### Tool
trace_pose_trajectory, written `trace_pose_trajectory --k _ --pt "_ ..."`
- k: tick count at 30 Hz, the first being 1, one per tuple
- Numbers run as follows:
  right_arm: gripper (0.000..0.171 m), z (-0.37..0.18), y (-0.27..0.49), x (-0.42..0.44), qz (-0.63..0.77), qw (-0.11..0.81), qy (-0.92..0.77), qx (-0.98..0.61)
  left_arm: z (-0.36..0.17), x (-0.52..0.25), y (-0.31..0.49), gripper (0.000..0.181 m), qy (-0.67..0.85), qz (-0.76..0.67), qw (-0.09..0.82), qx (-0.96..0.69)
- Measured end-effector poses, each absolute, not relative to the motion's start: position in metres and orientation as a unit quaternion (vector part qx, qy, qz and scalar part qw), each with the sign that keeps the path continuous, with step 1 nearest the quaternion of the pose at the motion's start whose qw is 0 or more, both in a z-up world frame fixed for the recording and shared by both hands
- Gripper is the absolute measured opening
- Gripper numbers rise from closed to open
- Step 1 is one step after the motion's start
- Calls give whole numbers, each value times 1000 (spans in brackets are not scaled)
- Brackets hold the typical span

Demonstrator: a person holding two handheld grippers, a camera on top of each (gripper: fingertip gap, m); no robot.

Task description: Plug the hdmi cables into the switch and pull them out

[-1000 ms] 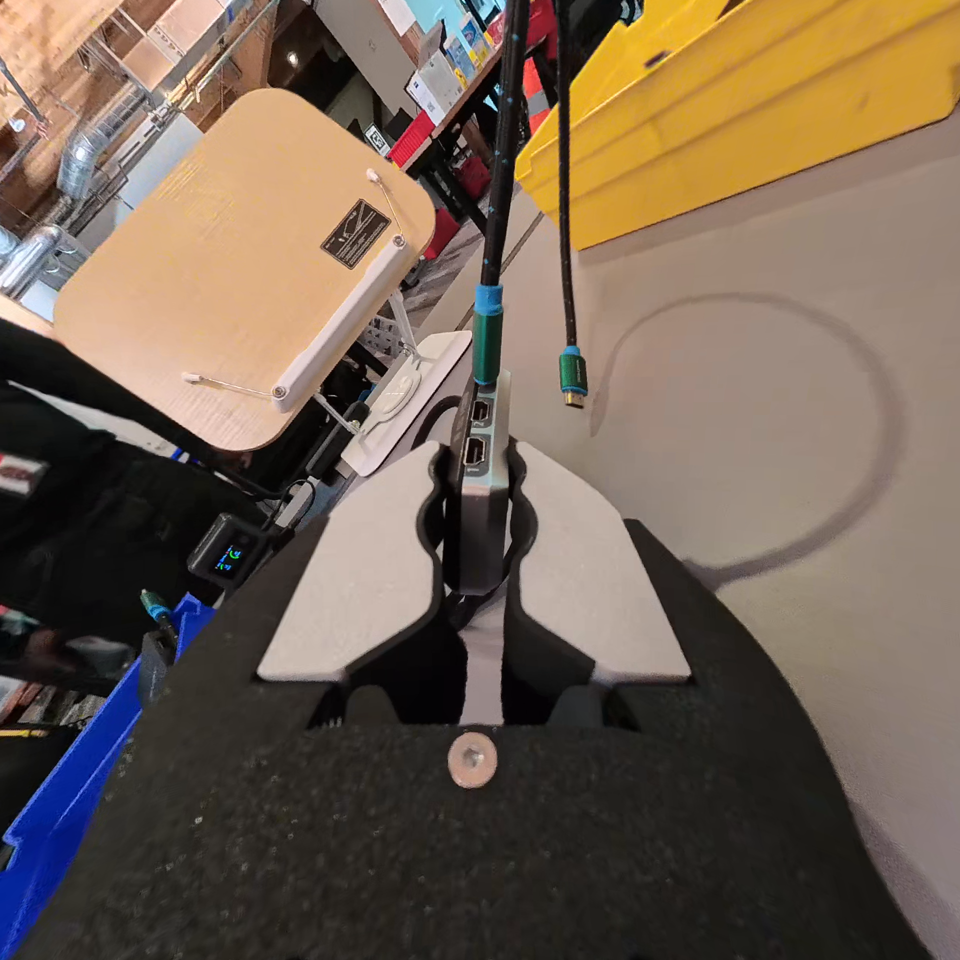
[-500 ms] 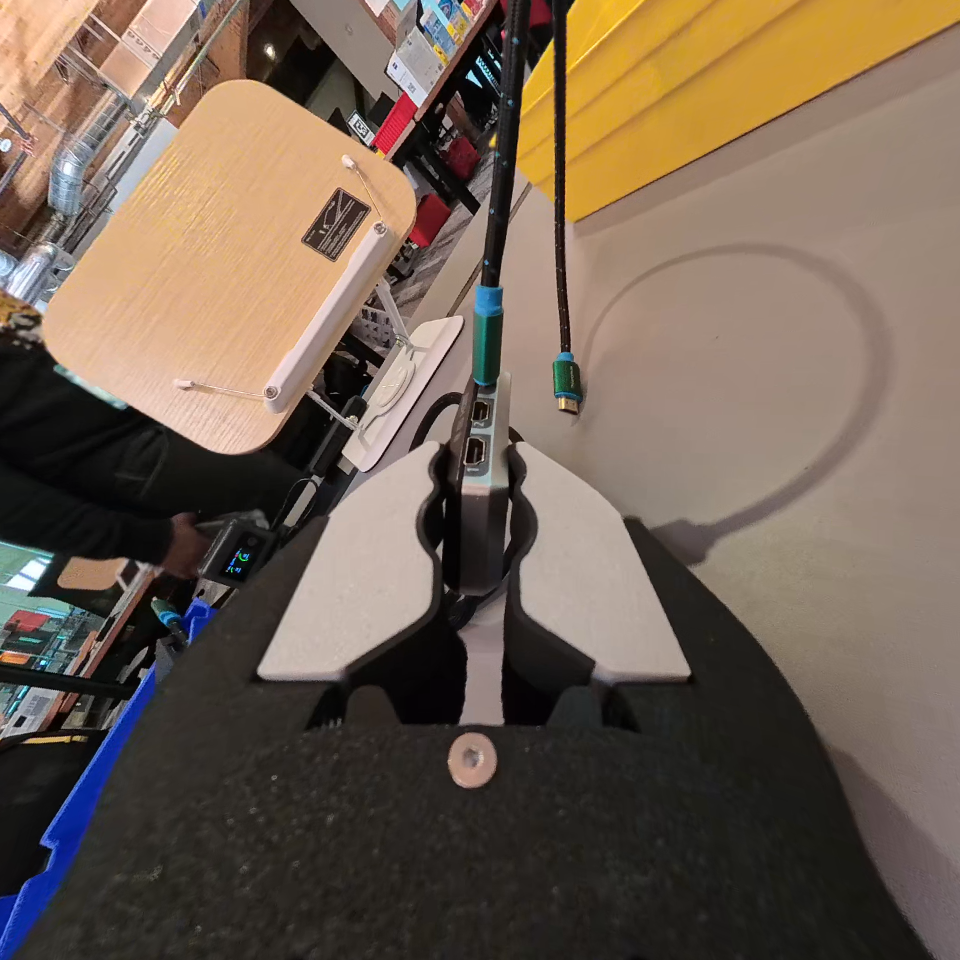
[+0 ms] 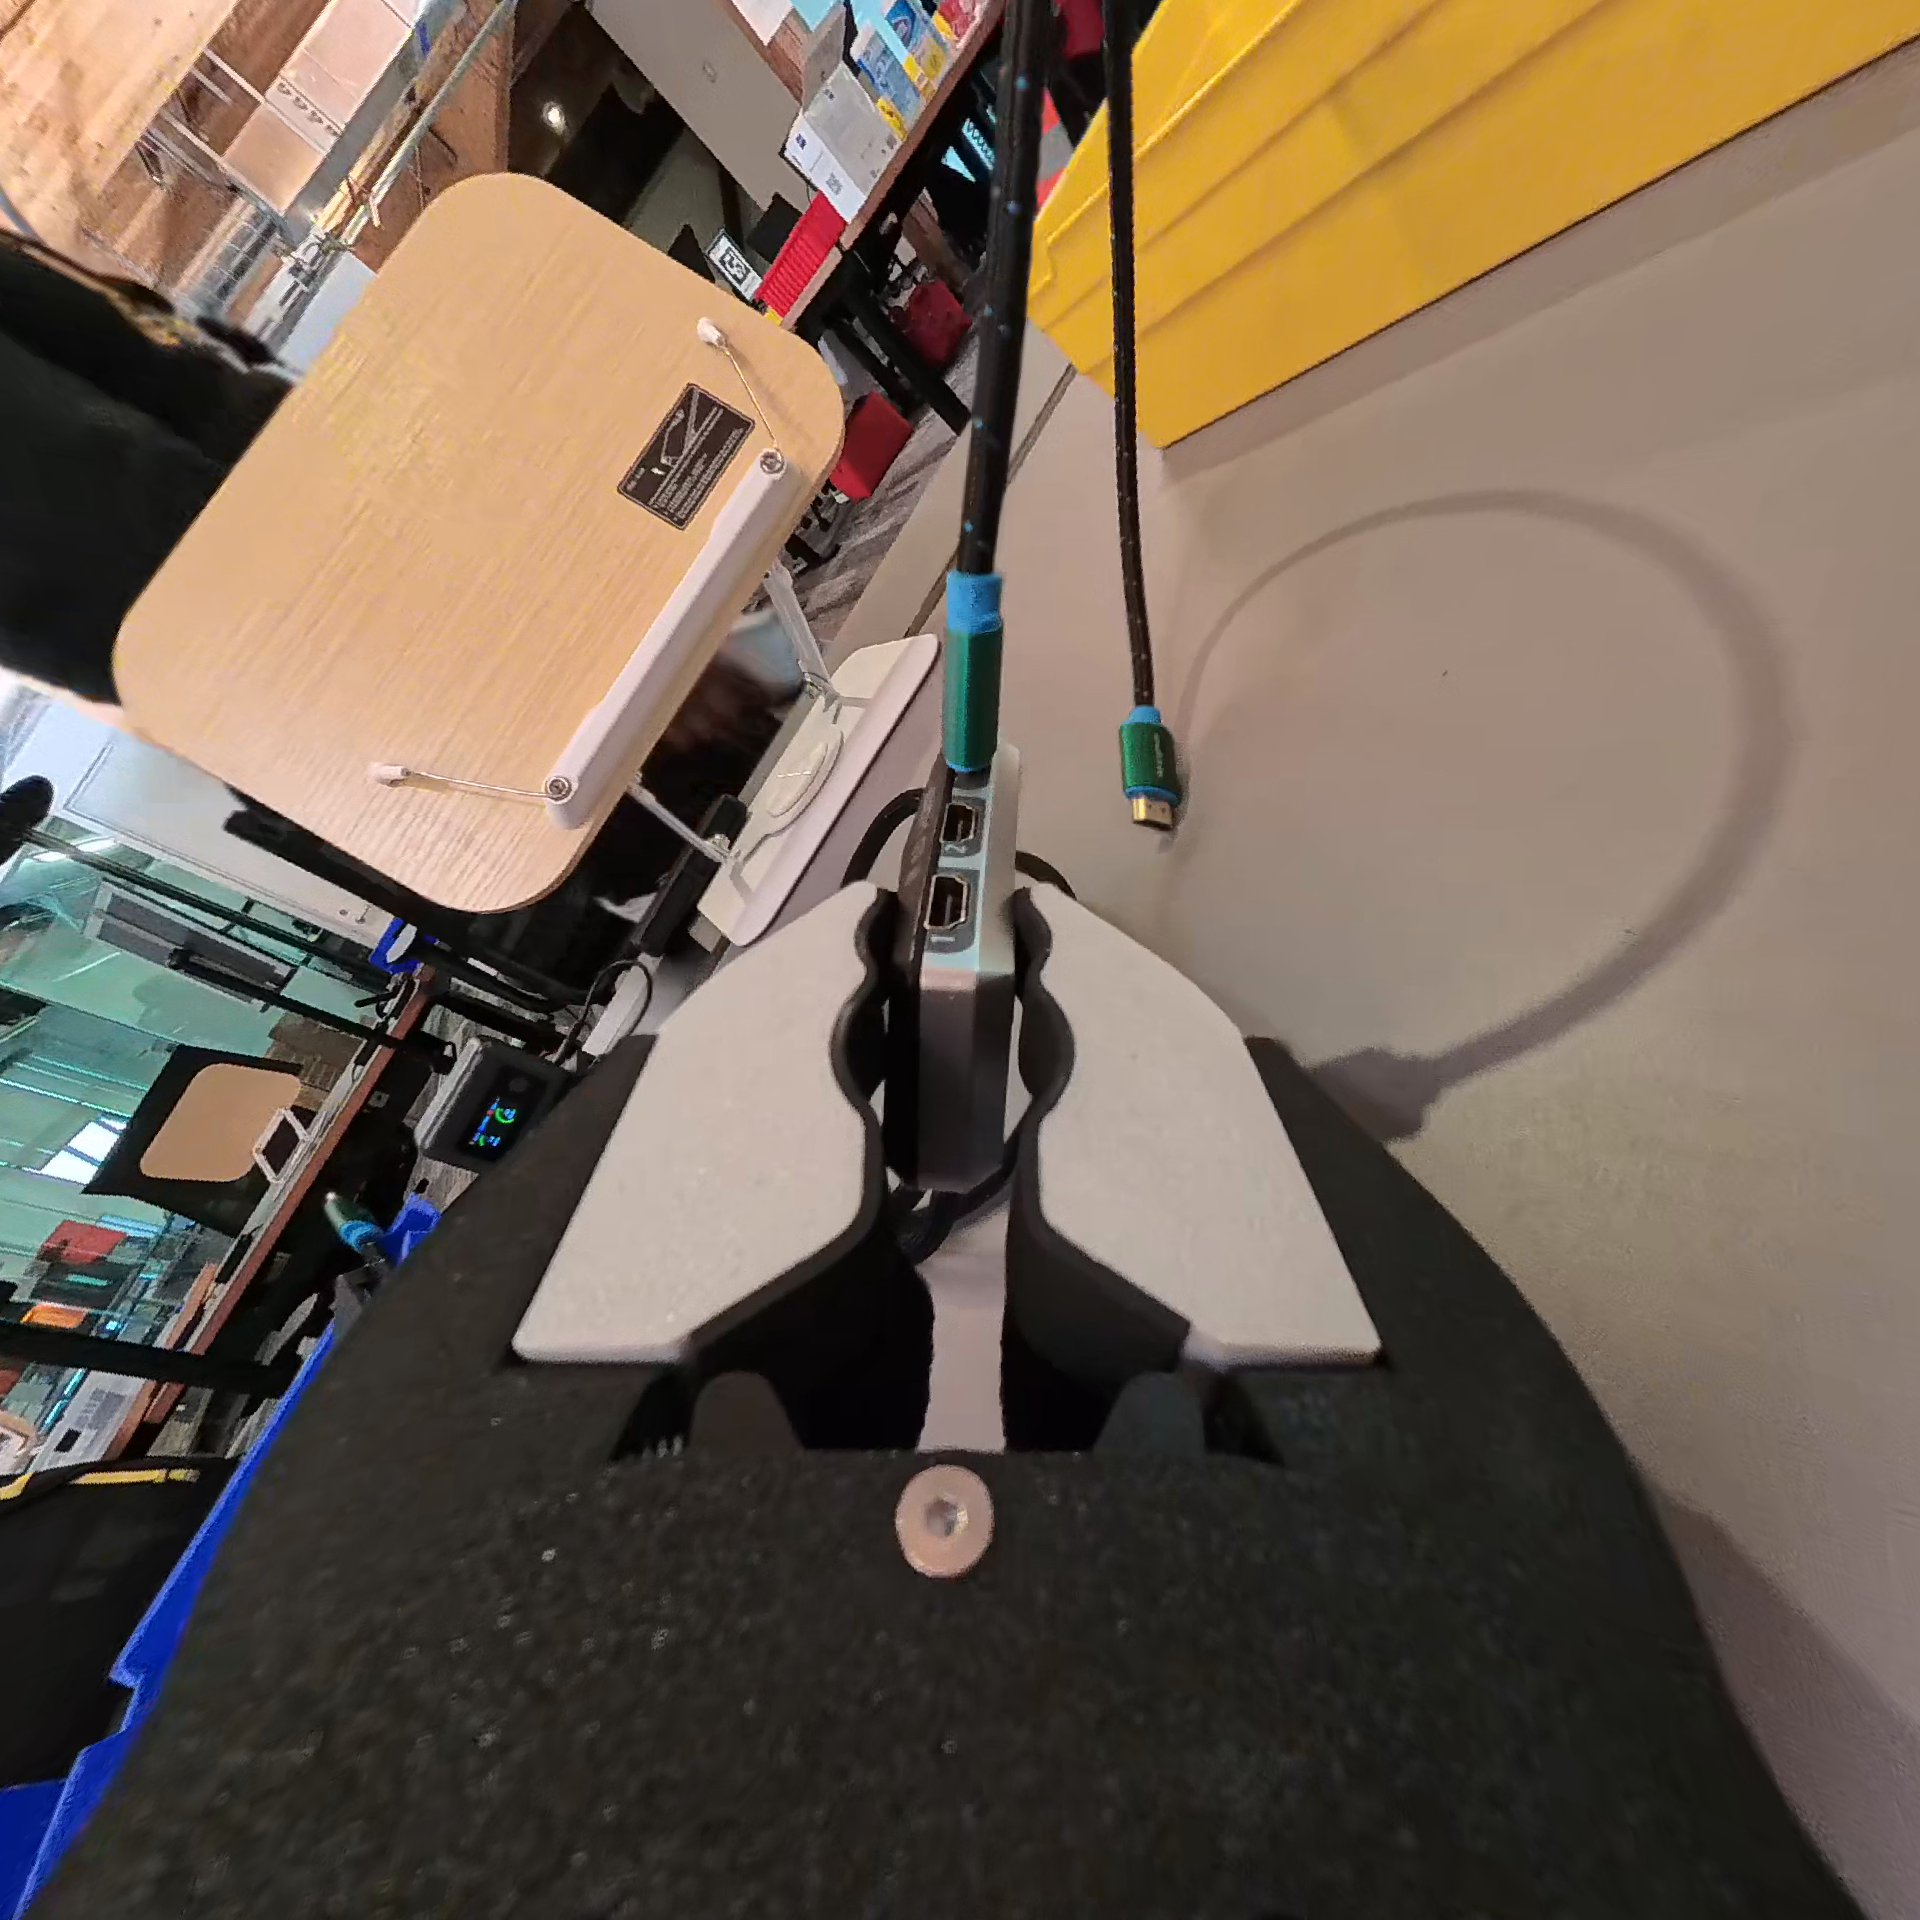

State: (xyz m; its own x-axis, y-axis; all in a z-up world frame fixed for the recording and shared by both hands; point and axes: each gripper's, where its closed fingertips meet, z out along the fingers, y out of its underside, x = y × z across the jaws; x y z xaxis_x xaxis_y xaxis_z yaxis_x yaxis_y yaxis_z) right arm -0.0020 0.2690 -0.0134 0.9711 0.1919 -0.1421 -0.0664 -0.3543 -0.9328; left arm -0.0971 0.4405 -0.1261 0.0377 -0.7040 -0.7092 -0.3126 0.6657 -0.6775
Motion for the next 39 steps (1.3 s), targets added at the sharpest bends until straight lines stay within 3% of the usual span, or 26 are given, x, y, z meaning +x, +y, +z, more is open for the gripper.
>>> trace_pose_trajectory --k 8,15,17,25,34,39 --pt "56 -101 380 -61 132 628 11 -767 -117 -104 422 20 673 -171 631 -346" --pt "34 -112 402 -75 134 614 -3 -778 -120 -104 404 21 690 -159 632 -315" --pt "20 -117 401 -76 124 605 -12 -786 -123 -104 405 21 694 -154 629 -315" --pt "19 -113 400 -74 33 617 -11 -786 -125 -101 409 20 689 -125 644 -309" --pt "19 -109 394 -74 70 615 13 -785 -120 -103 413 31 680 -93 667 -290" --pt "20 -107 395 -81 11 617 -33 -786 -126 -104 414 21 687 -123 652 -295"
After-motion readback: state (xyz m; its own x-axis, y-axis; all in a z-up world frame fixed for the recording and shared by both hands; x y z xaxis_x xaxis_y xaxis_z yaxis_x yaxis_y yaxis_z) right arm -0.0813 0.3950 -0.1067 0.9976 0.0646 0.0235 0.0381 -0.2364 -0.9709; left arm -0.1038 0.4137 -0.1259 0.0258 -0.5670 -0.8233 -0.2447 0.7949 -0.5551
